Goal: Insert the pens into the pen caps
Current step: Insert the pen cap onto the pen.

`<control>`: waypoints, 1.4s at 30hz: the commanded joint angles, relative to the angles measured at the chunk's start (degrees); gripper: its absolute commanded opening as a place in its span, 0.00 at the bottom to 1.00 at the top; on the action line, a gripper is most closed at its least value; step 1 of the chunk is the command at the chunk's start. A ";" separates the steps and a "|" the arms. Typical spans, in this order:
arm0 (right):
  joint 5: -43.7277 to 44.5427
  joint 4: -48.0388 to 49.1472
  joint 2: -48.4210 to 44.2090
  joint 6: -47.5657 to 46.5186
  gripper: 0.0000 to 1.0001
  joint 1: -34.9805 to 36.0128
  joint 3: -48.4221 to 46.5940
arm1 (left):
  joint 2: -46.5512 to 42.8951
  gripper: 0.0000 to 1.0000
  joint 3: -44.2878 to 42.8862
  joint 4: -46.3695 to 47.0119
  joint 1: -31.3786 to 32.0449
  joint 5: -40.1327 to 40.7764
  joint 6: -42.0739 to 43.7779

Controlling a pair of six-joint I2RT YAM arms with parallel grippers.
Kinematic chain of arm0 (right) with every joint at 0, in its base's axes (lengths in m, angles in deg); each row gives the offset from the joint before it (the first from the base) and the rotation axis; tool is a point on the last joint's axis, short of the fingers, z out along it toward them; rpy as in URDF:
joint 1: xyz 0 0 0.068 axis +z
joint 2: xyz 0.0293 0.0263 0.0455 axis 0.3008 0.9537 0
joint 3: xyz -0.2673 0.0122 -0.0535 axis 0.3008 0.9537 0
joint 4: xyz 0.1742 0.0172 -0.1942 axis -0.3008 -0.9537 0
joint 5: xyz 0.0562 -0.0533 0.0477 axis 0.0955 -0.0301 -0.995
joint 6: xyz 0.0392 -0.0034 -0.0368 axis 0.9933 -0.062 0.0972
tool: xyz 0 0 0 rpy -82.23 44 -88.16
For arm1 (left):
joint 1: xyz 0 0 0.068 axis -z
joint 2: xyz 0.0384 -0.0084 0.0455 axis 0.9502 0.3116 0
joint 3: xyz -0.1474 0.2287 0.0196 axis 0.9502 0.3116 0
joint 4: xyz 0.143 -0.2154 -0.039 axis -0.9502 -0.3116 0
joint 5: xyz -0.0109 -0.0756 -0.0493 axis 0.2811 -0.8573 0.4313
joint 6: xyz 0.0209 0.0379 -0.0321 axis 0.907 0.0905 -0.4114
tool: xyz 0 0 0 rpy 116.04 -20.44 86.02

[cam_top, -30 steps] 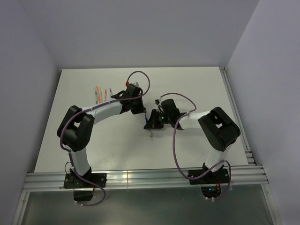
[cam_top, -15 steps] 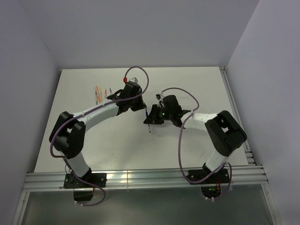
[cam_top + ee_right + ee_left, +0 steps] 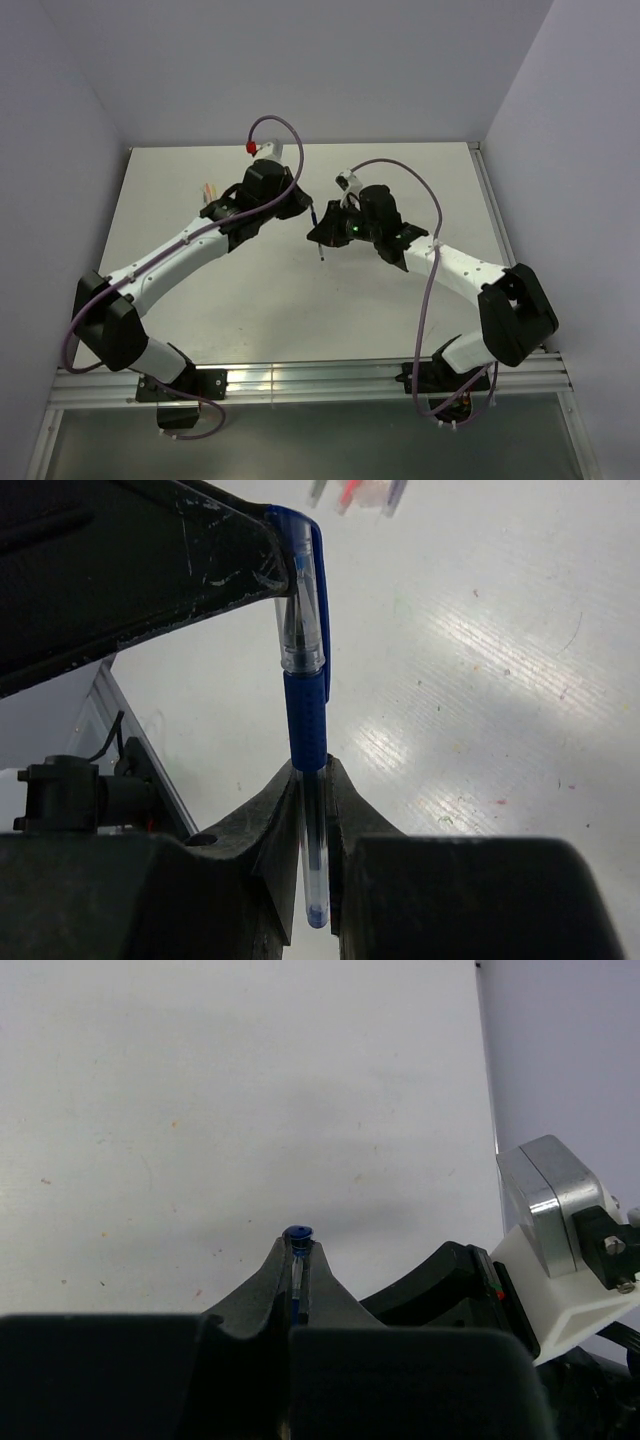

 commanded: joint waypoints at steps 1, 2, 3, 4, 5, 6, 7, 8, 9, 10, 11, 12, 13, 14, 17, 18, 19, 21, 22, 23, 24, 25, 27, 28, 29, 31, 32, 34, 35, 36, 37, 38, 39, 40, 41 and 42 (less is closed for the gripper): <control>8.62 3.12 -3.69 -4.13 0.00 -1.22 -4.81 | -4.05 0.00 -1.76 -7.78 4.08 -5.60 1.84; 8.79 3.03 -4.13 -4.31 0.00 -1.13 -4.89 | -4.41 0.00 -1.85 -8.22 4.35 -5.51 2.02; 8.97 2.59 -4.66 -4.58 0.00 -1.13 -5.07 | -4.67 0.00 -1.85 -8.40 4.53 -5.25 2.28; 9.15 2.41 -5.54 -5.01 0.00 -1.13 -5.07 | -5.28 0.00 -1.85 -8.57 5.31 -4.99 2.54; 9.32 2.06 -5.98 -5.28 0.00 -1.13 -5.07 | -5.37 0.00 -1.94 -8.83 5.75 -4.72 2.72; 9.58 1.89 -6.42 -5.54 0.00 -1.13 -5.33 | -5.55 0.00 -1.94 -9.01 6.54 -4.46 2.89; 9.59 1.45 -6.95 -5.81 0.00 -1.13 -5.59 | -5.73 0.00 -2.02 -9.10 6.98 -4.20 3.16; 9.59 0.92 -7.21 -5.98 0.00 -1.13 -5.86 | -5.81 0.00 -2.20 -9.45 7.34 -3.67 3.25; 9.67 0.74 -7.65 -6.42 0.00 -1.13 -6.12 | -5.82 0.00 -2.29 -9.54 8.21 -3.32 3.42; 9.76 0.48 -7.74 -6.51 0.00 -1.13 -6.39 | -5.73 0.00 -2.46 -9.89 8.65 -3.05 3.60; 9.76 -0.31 -7.83 -6.77 0.00 -1.13 -6.74 | -5.64 0.00 -2.90 -10.15 9.01 -2.62 3.69; 9.85 -0.57 -7.92 -6.86 0.00 -1.13 -7.26 | -5.47 0.00 -3.08 -10.59 9.44 -1.74 3.69; 9.94 -0.84 -8.27 -7.12 0.00 -1.13 -7.44 | -5.38 0.00 -3.25 -10.94 10.23 -1.38 3.95; 10.29 -1.01 -8.36 -7.13 0.00 -1.13 -7.62 | -5.29 0.00 -3.52 -11.03 10.59 -1.03 3.86; 10.38 -1.72 -8.97 -7.57 0.00 -1.13 -8.23 | -5.29 0.00 -3.69 -11.65 11.82 0.37 3.60; 10.29 -1.98 -9.06 -7.83 0.00 -1.13 -8.49 | -5.72 0.00 -3.69 -11.91 12.17 1.16 3.25; 10.38 -2.24 -9.15 -7.92 0.00 -1.13 -8.58 | -5.99 0.00 -3.69 -11.91 12.26 1.52 3.16; 10.46 -2.51 -9.76 -8.01 0.00 -1.13 -8.32 | -6.78 0.00 -3.96 -12.35 12.26 3.26 3.07; 10.47 -2.42 -9.85 -8.01 0.00 -1.05 -8.06 | -7.13 0.00 -4.65 -13.66 12.26 4.15 2.99; 10.38 -2.68 -10.03 -8.01 0.00 -1.13 -7.88 | -7.48 0.00 -5.10 -14.28 12.26 5.64 3.07; 10.12 -3.03 -10.20 -8.27 0.00 -1.05 -7.80 | -8.01 0.00 -5.54 -14.81 12.17 7.65 3.51; 9.07 -3.30 -10.55 -8.27 0.00 -1.13 -7.71 | -9.40 0.08 -6.06 -15.07 12.17 10.80 3.86; 7.14 -3.39 -11.51 -8.10 0.00 -1.13 -6.92 | -11.95 0.25 -6.33 -14.55 11.22 12.06 5.26; 4.69 -3.22 -11.96 -8.01 0.00 -1.13 -6.48 | -12.75 0.32 -6.77 -14.12 10.42 11.72 5.62; 3.79 -3.13 -12.48 -7.92 0.00 -1.13 -5.69 | -13.54 0.40 -6.77 -12.63 9.63 11.02 6.06; -0.58 -2.95 -13.89 -8.09 0.00 -1.05 -4.81 | -15.39 0.58 -6.77 -10.61 7.00 9.26 7.81; -2.70 -2.25 -14.24 -8.18 0.00 -1.05 -4.02 | -15.92 0.62 -6.68 -7.98 6.29 7.69 8.51; -6.48 -1.29 -15.30 -8.18 0.00 -1.05 -3.23 | -17.06 0.71 -6.68 -5.68 5.23 6.36 10.63; -11.20 0.46 -15.48 -7.66 0.00 -1.05 -2.44 | -17.59 0.73 -6.42 -2.63 4.88 4.00 12.02; -13.24 1.52 -15.74 -7.13 0.00 -1.05 -2.17 | -18.46 0.75 -6.07 -0.94 4.53 2.68 12.47; -15.61 2.58 -15.65 -6.43 0.00 -1.05 -2.00 | -18.73 0.75 -5.63 0.29 4.09 1.62 12.74; -19.47 4.94 -15.57 -4.86 0.00 -1.05 -1.65 | -19.08 0.76 -5.28 1.61 3.57 -0.31 13.18; -21.07 5.83 -15.48 -4.32 0.00 -1.05 -1.64 | -19.78 0.76 -4.84 4.93 2.60 -3.63 14.22; -22.39 6.71 -15.30 -3.62 0.00 -1.05 -1.64 | -20.05 0.77 -3.97 6.35 2.16 -5.75 14.76; -24.58 8.81 -15.39 -2.22 0.00 -0.96 -1.47 | -20.31 0.77 -3.26 8.19 1.28 -7.52 15.54; -25.30 9.61 -15.13 -1.51 0.00 -1.05 -1.38 | -20.93 0.76 -2.39 12.13 0.67 -12.41 15.73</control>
